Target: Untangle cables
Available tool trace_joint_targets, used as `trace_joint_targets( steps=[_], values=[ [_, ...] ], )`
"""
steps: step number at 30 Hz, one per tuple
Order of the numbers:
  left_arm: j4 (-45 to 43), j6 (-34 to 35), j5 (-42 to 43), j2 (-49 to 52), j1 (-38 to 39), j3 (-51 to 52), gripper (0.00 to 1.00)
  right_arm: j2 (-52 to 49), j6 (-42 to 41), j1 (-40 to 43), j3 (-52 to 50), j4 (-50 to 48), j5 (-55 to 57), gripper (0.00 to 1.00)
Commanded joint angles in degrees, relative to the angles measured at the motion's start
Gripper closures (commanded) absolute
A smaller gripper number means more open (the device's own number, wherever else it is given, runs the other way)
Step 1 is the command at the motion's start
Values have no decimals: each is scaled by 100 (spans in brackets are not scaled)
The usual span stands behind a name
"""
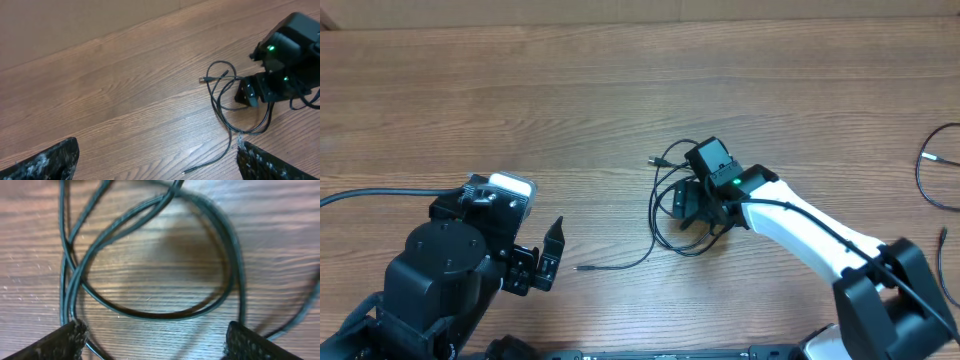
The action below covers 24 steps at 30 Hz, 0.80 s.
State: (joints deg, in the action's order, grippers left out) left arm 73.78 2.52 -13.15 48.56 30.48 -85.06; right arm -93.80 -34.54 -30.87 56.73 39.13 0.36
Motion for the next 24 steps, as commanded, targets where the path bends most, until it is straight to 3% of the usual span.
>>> trace_joint_targets(
  steps=[1,9,14,18,20,21,22,23,24],
  values=[
    [-4,-83,-76,20,-20,-50,0,437,-192,11,184,116,492,10],
    [-7,-83,-76,20,-20,-50,0,437,-1515,52,61,870,496,6],
    [-7,-83,-76,20,-20,-50,0,426,-1646,46,-533,-157,44,6],
    [-7,-83,-76,20,-20,-50,0,420,-1672,-28,-1095,-1073,-227,13],
    [-4,-83,-76,20,-20,-50,0,420,-1668,-28,-1246,-1405,-348,25],
    [-7,-83,-76,20,-20,-50,0,420,-1663,-28,-1316,-1633,-433,36],
    [-7,-83,-76,20,-20,-50,0,420,-1641,-28,-1355,-1781,-503,53],
    [-7,-83,-76,20,-20,-50,0,420,-1644,-28,-1364,-1847,-546,81],
    [-7,-83,-76,20,-20,-50,0,420,-1644,-28,-1364,-1906,-610,96]
  ],
)
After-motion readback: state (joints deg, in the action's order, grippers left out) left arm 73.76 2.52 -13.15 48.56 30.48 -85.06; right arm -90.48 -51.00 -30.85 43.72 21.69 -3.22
